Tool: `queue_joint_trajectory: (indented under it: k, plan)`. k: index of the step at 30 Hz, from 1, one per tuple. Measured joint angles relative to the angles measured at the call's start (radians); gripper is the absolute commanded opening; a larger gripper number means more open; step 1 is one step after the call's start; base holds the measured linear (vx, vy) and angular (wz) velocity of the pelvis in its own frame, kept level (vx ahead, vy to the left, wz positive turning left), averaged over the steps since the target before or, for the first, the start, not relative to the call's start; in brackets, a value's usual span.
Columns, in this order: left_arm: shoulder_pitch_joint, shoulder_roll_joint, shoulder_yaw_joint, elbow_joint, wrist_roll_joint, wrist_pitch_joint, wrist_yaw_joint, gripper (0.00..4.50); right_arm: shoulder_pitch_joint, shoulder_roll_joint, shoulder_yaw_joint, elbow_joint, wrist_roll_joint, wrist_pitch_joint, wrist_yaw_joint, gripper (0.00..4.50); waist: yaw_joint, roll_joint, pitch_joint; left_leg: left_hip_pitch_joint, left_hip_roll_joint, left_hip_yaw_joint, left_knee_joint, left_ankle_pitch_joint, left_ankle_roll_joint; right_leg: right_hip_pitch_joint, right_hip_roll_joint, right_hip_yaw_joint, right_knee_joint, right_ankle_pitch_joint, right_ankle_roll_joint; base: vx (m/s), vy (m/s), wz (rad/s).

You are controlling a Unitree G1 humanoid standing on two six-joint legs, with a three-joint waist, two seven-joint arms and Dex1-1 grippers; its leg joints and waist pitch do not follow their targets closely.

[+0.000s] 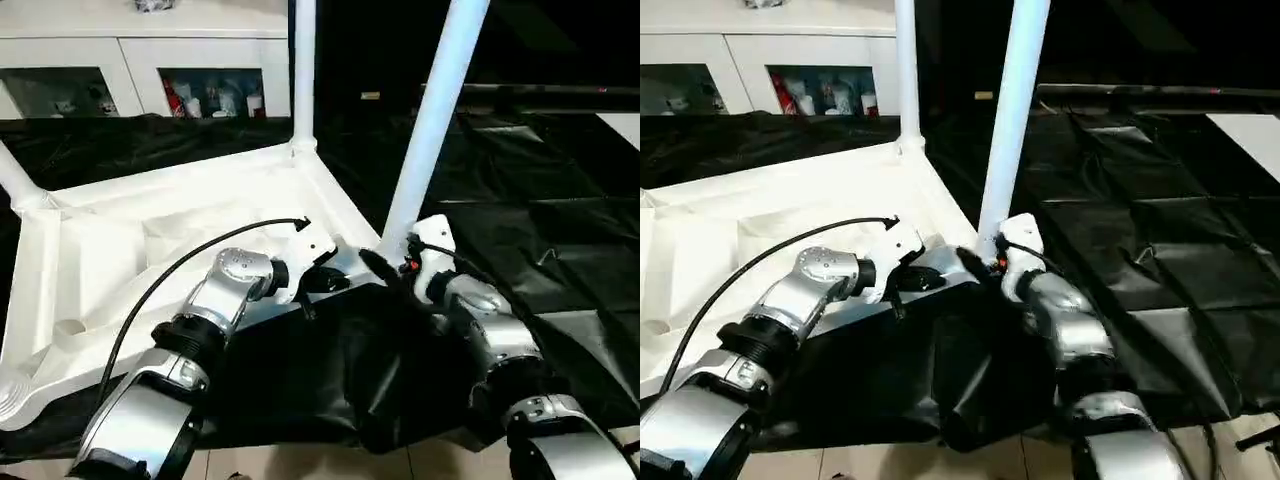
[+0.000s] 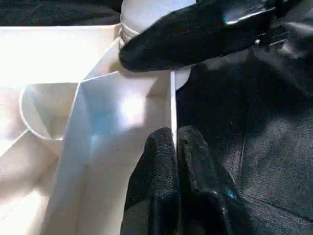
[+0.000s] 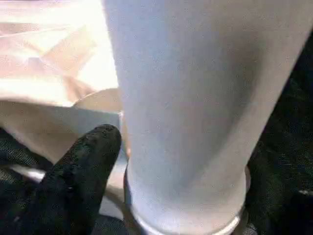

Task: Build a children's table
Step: Rotate leg to tighten

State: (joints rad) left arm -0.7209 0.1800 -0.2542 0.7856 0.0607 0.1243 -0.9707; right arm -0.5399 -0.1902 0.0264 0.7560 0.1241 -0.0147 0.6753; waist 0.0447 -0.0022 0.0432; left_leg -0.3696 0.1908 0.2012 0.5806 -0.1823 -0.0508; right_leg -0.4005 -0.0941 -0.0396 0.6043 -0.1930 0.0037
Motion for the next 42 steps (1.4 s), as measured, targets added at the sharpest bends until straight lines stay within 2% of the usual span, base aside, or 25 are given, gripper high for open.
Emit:
queue_joint_trajectory:
  k: [6, 14, 16, 18, 19, 26, 29, 32, 36, 38, 40, 42]
  plan:
    - [0.053, 0.087, -0.012, -0.070, -0.036, -0.035, -0.178, 0.00, 0.067, -0.129, 0.085, -0.120, 0.024, 0.001, 0.294, 3.77, 0.003, 0.003, 0.002, 0.000, 0.002, 0.000, -0.004, 0.000, 0.000, -0.001, 0.002, -0.002, -0.002, 0.000, 0.000, 0.000, 0.000, 0.00]
    - [0.081, 0.171, -0.040, -0.111, -0.052, -0.105, -0.345, 0.00, 0.081, -0.199, 0.140, -0.200, 0.041, 0.024, 0.530, 3.77, 0.016, -0.003, 0.006, -0.002, 0.003, 0.000, -0.002, 0.000, 0.000, -0.002, 0.002, -0.003, -0.002, 0.000, 0.000, 0.000, 0.000, 0.00]
    - [0.081, 0.183, -0.041, -0.112, -0.056, -0.111, -0.361, 0.00, 0.081, -0.200, 0.141, -0.203, 0.046, 0.032, 0.555, 3.47, 0.018, -0.007, 0.008, -0.002, 0.003, 0.001, -0.002, 0.000, 0.000, -0.002, 0.002, -0.003, -0.002, 0.000, 0.000, 0.000, 0.000, 0.00]
    - [0.081, 0.187, -0.041, -0.114, -0.058, -0.111, -0.374, 0.00, 0.081, -0.201, 0.141, -0.203, 0.056, 0.037, 0.558, 3.44, 0.018, -0.008, 0.009, -0.002, 0.003, 0.001, -0.001, 0.000, 0.000, -0.002, 0.002, -0.002, -0.002, 0.000, -0.001, 0.000, 0.000, 0.00]
    - [0.082, 0.188, -0.041, -0.114, -0.059, -0.111, -0.378, 0.00, 0.081, -0.202, 0.141, -0.203, 0.060, 0.043, 0.560, 3.19, 0.018, -0.009, 0.009, -0.003, 0.003, 0.001, -0.001, 0.000, 0.000, -0.002, 0.002, -0.002, -0.002, 0.000, -0.001, 0.000, 0.000, 0.00]
    - [0.082, 0.194, -0.041, -0.114, -0.063, -0.112, -0.388, 0.00, 0.078, -0.198, 0.141, -0.203, 0.066, 0.057, 0.569, 2.78, 0.019, -0.010, 0.010, -0.003, 0.003, 0.001, -0.001, 0.000, 0.000, -0.003, 0.002, -0.003, -0.001, 0.000, -0.001, 0.000, 0.000, 0.00]
    - [0.082, 0.193, -0.040, -0.113, -0.064, -0.111, -0.386, 0.00, 0.083, -0.189, 0.138, -0.203, 0.064, 0.057, 0.566, 2.73, 0.020, -0.010, 0.010, -0.003, 0.003, 0.001, -0.001, 0.000, 0.000, -0.003, 0.002, -0.003, 0.000, 0.000, -0.001, 0.000, 0.000, 0.00]
    - [0.080, 0.178, -0.037, -0.103, -0.061, -0.112, -0.359, 0.00, 0.092, -0.170, 0.131, -0.203, 0.061, 0.053, 0.519, 2.72, 0.019, -0.010, 0.010, -0.002, 0.003, 0.001, 0.001, 0.000, 0.000, -0.002, 0.002, -0.002, 0.001, 0.000, -0.001, 0.000, 0.000, 0.00]
    - [0.053, 0.132, -0.021, -0.047, -0.028, -0.111, -0.231, 0.00, 0.095, -0.110, 0.085, -0.164, 0.044, 0.043, 0.324, 2.72, 0.012, -0.006, 0.009, 0.003, 0.002, 0.001, 0.005, 0.000, 0.000, 0.001, 0.001, 0.001, 0.004, 0.001, -0.002, 0.000, 0.000, 0.00]
    - [0.036, 0.089, -0.006, -0.009, -0.013, -0.098, -0.134, 0.00, 0.084, -0.055, 0.042, -0.125, 0.034, 0.048, 0.182, 2.71, 0.010, -0.004, 0.008, 0.006, 0.002, 0.000, 0.007, 0.000, 0.000, 0.004, 0.001, 0.001, 0.004, -0.001, 0.002, 0.000, 0.000, 0.00]
    - [0.016, 0.040, 0.003, 0.022, 0.005, -0.078, -0.041, 0.00, 0.061, -0.004, 0.010, -0.090, 0.023, 0.051, 0.023, 2.70, 0.001, 0.000, 0.007, 0.005, 0.000, -0.001, 0.007, 0.000, 0.000, 0.003, 0.000, 0.002, 0.000, -0.002, 0.003, 0.000, 0.000, 0.00]
    - [0.000, -0.016, 0.005, 0.048, 0.016, -0.050, 0.053, 0.00, 0.029, 0.039, -0.020, -0.045, 0.013, 0.055, -0.124, 2.70, -0.009, 0.009, 0.004, 0.005, -0.001, -0.001, 0.007, 0.000, 0.000, 0.005, 0.000, 0.002, -0.005, -0.002, 0.003, 0.000, 0.000, 0.00]
